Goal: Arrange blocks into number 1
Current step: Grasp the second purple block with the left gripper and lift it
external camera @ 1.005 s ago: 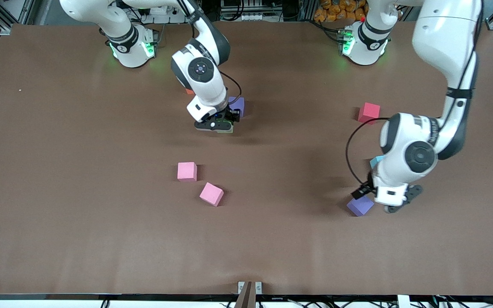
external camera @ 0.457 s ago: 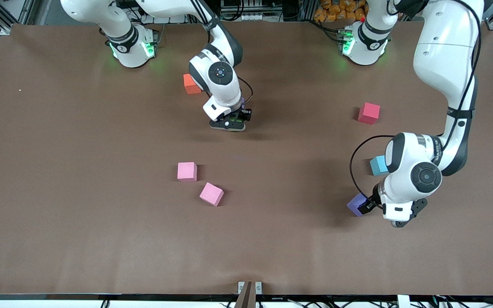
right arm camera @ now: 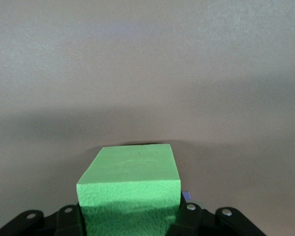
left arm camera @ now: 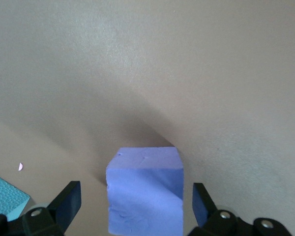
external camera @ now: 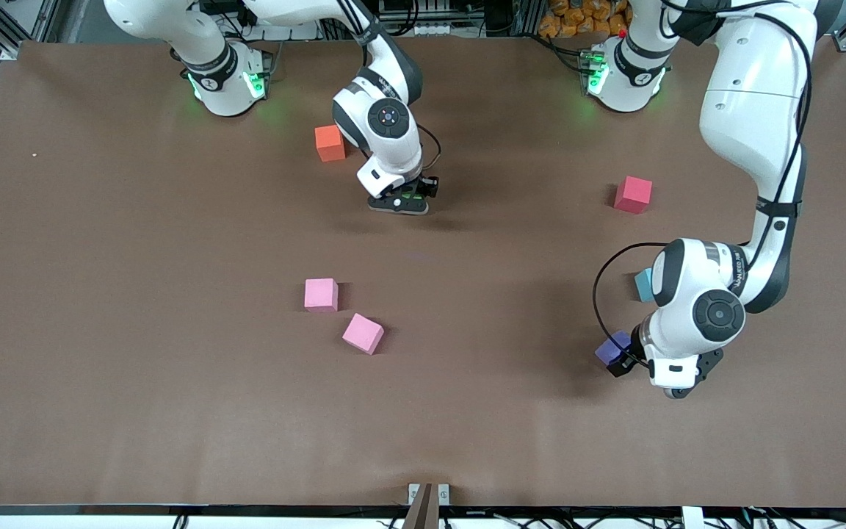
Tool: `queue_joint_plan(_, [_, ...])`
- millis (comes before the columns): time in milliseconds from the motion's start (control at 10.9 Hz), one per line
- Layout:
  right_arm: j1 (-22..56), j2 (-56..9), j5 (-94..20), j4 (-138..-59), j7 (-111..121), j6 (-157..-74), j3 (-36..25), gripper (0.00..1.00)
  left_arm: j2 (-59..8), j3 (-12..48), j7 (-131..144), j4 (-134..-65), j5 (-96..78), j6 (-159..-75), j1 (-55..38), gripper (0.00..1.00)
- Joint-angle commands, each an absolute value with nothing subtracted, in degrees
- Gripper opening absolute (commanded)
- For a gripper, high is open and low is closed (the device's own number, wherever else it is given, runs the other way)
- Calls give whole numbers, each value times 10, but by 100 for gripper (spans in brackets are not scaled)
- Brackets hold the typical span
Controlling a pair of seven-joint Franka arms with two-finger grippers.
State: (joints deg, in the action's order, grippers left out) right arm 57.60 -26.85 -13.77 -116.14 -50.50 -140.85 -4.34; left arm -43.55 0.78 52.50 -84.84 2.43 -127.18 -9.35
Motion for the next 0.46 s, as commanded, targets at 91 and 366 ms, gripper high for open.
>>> queue_joint_plan(91, [577,-262,-149,-1173,-511,-1409,-47,58,-454,9,542,-832,37,-1265,-100,100])
queue_joint_plan(366, [574,-259,-147,-1189,-507,-1410,-47,58,-455,9,535,-834,48,-1265,-100,92])
